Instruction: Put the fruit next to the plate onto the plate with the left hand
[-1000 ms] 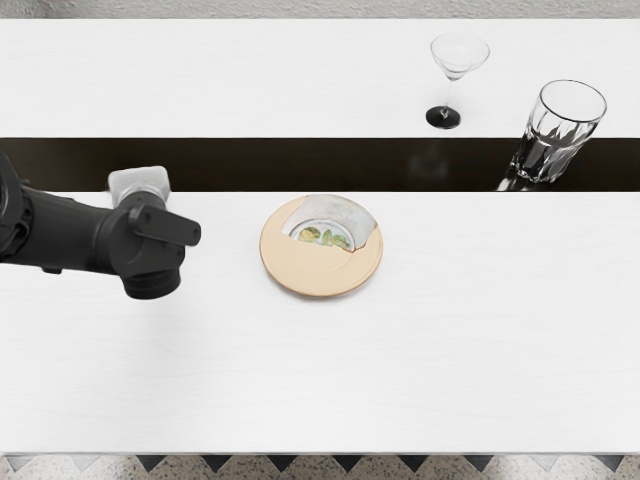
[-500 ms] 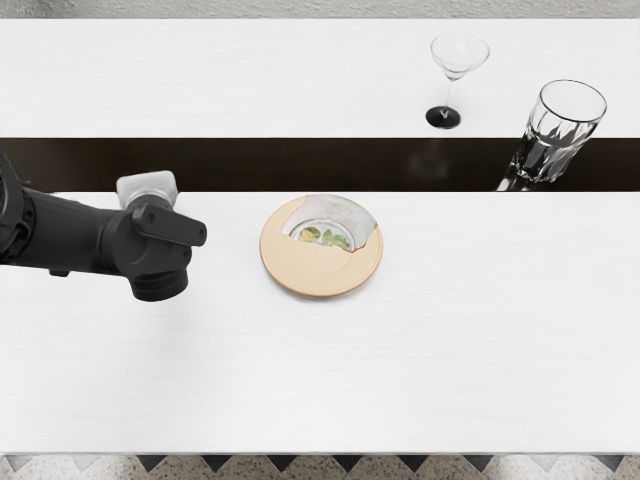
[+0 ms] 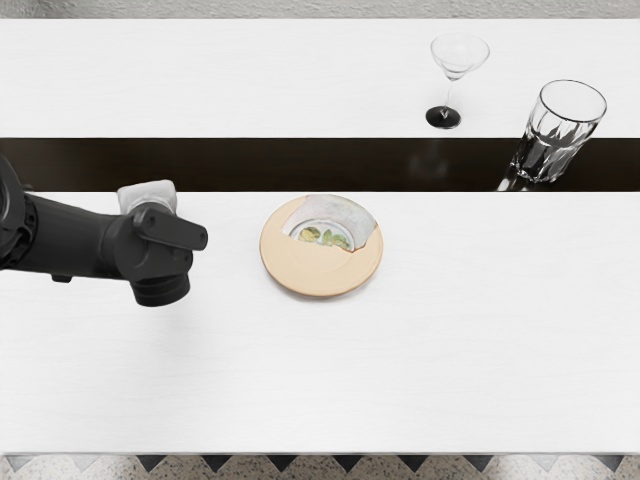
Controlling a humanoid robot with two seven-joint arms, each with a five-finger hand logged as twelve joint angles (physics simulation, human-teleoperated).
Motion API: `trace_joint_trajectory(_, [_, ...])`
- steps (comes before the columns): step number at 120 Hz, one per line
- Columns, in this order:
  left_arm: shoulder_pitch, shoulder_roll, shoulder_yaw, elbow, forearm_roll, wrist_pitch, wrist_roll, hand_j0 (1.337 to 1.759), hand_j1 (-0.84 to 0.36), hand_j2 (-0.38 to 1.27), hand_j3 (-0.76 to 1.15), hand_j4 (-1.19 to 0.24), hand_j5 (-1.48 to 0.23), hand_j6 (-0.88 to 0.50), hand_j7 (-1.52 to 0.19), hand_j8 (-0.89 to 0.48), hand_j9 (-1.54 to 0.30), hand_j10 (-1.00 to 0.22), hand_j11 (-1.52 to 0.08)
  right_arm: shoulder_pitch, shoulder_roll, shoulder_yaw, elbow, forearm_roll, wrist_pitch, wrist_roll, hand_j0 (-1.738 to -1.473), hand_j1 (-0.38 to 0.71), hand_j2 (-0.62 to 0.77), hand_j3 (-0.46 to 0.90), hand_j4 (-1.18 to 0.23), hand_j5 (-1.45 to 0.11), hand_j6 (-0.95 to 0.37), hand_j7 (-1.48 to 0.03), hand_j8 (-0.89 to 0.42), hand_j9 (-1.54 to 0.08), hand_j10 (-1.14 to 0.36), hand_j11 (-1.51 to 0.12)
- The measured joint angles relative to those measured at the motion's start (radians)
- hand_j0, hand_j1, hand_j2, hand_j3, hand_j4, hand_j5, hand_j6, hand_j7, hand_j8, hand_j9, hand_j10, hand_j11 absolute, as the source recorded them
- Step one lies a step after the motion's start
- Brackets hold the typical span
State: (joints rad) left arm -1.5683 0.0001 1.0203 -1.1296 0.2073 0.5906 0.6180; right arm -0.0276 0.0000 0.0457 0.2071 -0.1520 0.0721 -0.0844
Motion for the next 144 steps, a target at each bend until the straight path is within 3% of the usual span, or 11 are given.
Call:
trace_joint_trajectory(4, [-0.003, 0.000, -0.010, 0.000, -0.006, -0.002, 0.001, 1.693, -0.36, -0.05, 0.43, -0.64, -0.82, -0.34, -0.89, -0.30, -0.88, -0.53, -0.90, 0.000, 0.000, 0.000, 0.000, 0.000, 0.000, 0.000, -1.658, -0.33, 0.00, 0.00, -0.02, -0.02, -0.02, -0.02, -0.02, -0.02, -0.02, -0.02])
trace_joint_trajectory(7, [-0.009, 0.000, -0.021, 0.000, -0.013, -0.005, 0.002, 1.717, -0.34, 0.04, 0.22, -0.64, -0.83, -0.37, -0.89, -0.32, -0.89, -0.55, -0.90, 0.000, 0.000, 0.000, 0.000, 0.000, 0.000, 0.000, -1.658, -0.33, 0.00, 0.00, -0.02, -0.02, -0.02, -0.02, -0.02, -0.02, -0.02, -0.02])
trace_joint_trajectory(8, [-0.010, 0.000, -0.024, 0.000, -0.016, -0.006, 0.002, 1.707, -0.34, 0.04, 0.27, -0.65, -0.84, -0.38, -0.89, -0.33, -0.89, -0.56, -0.90, 0.000, 0.000, 0.000, 0.000, 0.000, 0.000, 0.000, -1.658, -0.33, 0.00, 0.00, -0.02, -0.02, -0.02, -0.02, -0.02, -0.02, -0.02, -0.02])
trace_joint_trajectory(12, [-0.017, 0.000, -0.042, 0.000, -0.026, -0.010, 0.005, 1.745, -0.33, 0.16, 0.00, -0.66, -0.85, -0.42, -0.90, -0.36, -0.89, -0.59, -0.89, 0.000, 0.000, 0.000, 0.000, 0.000, 0.000, 0.000, -1.658, -0.33, 0.00, 0.00, -0.02, -0.02, -0.02, -0.02, -0.02, -0.02, -0.02, -0.02])
trace_joint_trajectory(14, [-0.019, 0.000, -0.052, 0.000, -0.030, -0.011, 0.006, 1.713, -0.33, 0.14, 0.17, -0.66, -0.86, -0.43, -0.90, -0.38, -0.89, -0.61, -0.89, 0.000, 0.000, 0.000, 0.000, 0.000, 0.000, 0.000, -1.658, -0.33, 0.00, 0.00, -0.02, -0.02, -0.02, -0.02, -0.02, -0.02, -0.02, -0.02])
trace_joint_trajectory(16, [-0.026, 0.000, -0.064, 0.000, -0.035, -0.013, 0.005, 1.668, -0.32, 0.20, 0.08, -0.66, -0.87, -0.45, -0.90, -0.40, -0.89, -0.63, -0.89, 0.000, 0.000, 0.000, 0.000, 0.000, 0.000, 0.000, -1.658, -0.33, 0.00, 0.00, -0.02, -0.02, -0.02, -0.02, -0.02, -0.02, -0.02, -0.02])
trace_joint_trajectory(18, [-0.032, 0.000, -0.078, 0.000, -0.038, -0.014, 0.004, 1.658, -0.32, 0.20, 0.08, -0.67, -0.88, -0.45, -0.90, -0.41, -0.90, -0.64, -0.89, 0.000, 0.000, 0.000, 0.000, 0.000, 0.000, 0.000, -1.658, -0.33, 0.00, 0.00, -0.02, -0.02, -0.02, -0.02, -0.02, -0.02, -0.02, -0.02])
trace_joint_trajectory(42, [-0.092, 0.000, -0.246, 0.000, -0.083, -0.032, -0.006, 1.654, -0.29, 0.18, 0.03, -0.68, -0.94, -0.46, -0.95, -0.41, -0.94, -0.65, -0.93, 0.000, 0.000, 0.000, 0.000, 0.000, 0.000, 0.000, -1.658, -0.33, 0.00, 0.00, -0.02, -0.02, -0.02, -0.02, -0.02, -0.02, -0.02, -0.02])
trace_joint_trajectory(78, [-0.133, 0.000, -0.450, -0.003, -0.092, -0.085, -0.009, 1.655, -0.35, 0.43, 0.01, -0.71, -1.03, -0.43, -1.00, -0.39, -0.99, -0.64, -0.99, 0.000, 0.000, 0.000, 0.000, 0.000, 0.000, 0.000, -1.658, -0.33, 0.00, 0.00, -0.02, -0.02, -0.02, -0.02, -0.02, -0.02, -0.02, -0.02])
trace_joint_trajectory(115, [-0.108, 0.000, -0.509, -0.010, -0.055, -0.091, -0.008, 1.653, -0.31, 0.40, 0.00, -0.76, -1.09, -0.45, -1.09, -0.39, -1.06, -0.65, -1.06, 0.000, 0.000, 0.000, 0.000, 0.000, 0.000, 0.000, -1.658, -0.33, 0.00, 0.00, -0.02, -0.02, -0.02, -0.02, -0.02, -0.02, -0.02, -0.02])
trace_joint_trajectory(144, [-0.094, 0.000, -0.552, -0.037, 0.000, -0.176, -0.008, 1.651, -0.36, 0.51, 0.00, -0.78, -1.16, -0.37, -1.15, -0.36, -1.12, -0.62, -1.11, 0.000, 0.000, 0.000, 0.000, 0.000, 0.000, 0.000, -1.658, -0.33, 0.00, 0.00, -0.02, -0.02, -0.02, -0.02, -0.02, -0.02, -0.02, -0.02])
